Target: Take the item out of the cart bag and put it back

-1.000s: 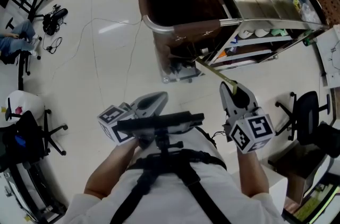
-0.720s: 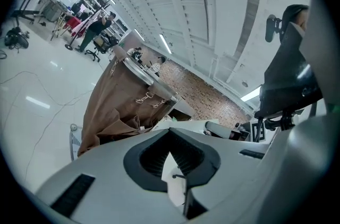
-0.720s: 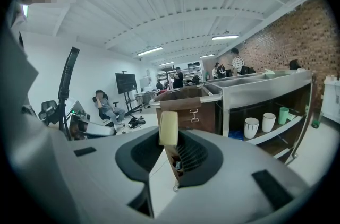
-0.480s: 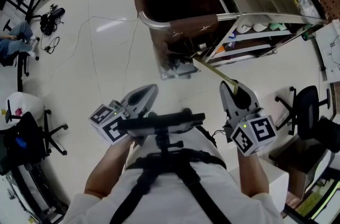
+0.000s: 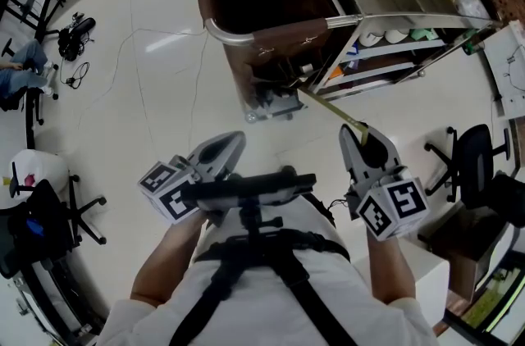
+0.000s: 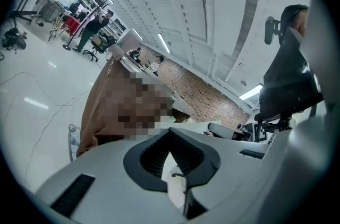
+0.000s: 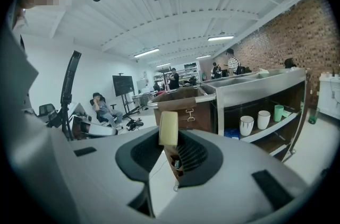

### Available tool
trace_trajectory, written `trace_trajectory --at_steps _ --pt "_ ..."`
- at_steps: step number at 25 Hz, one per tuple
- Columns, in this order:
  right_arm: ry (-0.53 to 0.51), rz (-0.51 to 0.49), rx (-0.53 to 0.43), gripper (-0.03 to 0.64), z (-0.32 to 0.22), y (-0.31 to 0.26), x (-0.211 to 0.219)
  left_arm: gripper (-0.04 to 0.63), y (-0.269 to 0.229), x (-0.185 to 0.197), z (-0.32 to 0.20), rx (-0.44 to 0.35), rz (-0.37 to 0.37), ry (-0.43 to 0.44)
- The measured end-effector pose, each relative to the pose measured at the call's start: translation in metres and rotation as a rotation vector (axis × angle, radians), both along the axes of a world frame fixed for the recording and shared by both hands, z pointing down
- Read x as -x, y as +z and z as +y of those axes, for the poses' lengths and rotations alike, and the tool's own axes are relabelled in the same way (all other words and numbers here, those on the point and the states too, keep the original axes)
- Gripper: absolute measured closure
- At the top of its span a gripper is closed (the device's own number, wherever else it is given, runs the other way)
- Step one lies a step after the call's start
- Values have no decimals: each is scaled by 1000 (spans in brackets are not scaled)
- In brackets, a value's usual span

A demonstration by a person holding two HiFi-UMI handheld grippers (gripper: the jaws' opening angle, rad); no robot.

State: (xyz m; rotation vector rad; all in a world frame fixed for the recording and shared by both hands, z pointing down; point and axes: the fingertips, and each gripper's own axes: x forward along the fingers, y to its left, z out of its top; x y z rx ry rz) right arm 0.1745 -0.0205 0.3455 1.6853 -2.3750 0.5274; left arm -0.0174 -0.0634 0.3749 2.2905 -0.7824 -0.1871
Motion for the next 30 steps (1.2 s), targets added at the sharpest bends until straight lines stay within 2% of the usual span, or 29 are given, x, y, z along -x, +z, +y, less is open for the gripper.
trace_trajectory --at_steps 13,23,30 --pt "-19 -4 8 541 -11 3 4 591 2 0 -1 11 -7 1" --pt "-21 18 -25 540 -29 -11 -2 592 -1 5 -10 4 -6 -14" --pt "-53 14 -19 541 -50 -4 12 592 0 14 -14 2 -2 -36"
